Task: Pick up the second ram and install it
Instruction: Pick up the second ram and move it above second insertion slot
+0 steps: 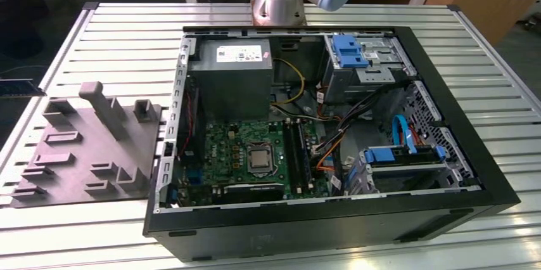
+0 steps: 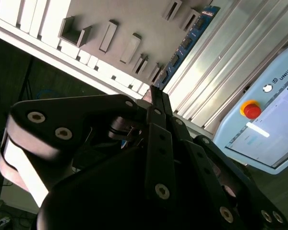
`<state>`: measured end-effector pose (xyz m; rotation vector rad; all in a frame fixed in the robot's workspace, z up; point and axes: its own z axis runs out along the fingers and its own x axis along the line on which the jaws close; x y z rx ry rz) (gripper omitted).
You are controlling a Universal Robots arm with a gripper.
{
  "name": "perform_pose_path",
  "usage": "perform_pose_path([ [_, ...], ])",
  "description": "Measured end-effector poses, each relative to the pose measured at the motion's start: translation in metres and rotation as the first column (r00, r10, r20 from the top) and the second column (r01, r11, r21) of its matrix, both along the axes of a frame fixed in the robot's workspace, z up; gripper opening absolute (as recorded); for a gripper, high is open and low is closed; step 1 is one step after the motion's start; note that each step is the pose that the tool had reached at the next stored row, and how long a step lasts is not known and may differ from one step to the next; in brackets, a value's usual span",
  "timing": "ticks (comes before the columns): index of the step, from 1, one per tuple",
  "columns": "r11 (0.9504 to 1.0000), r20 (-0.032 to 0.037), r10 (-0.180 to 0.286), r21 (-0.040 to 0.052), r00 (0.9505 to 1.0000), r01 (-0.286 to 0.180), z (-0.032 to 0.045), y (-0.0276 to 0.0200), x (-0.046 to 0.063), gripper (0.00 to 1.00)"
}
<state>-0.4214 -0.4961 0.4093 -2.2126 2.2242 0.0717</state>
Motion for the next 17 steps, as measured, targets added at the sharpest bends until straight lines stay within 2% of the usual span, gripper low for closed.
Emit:
perform_pose_path([
  [17, 1.0, -0.0003, 0.0, 0.0, 1.0, 0.0, 0.0, 0.0, 0.05, 0.11],
])
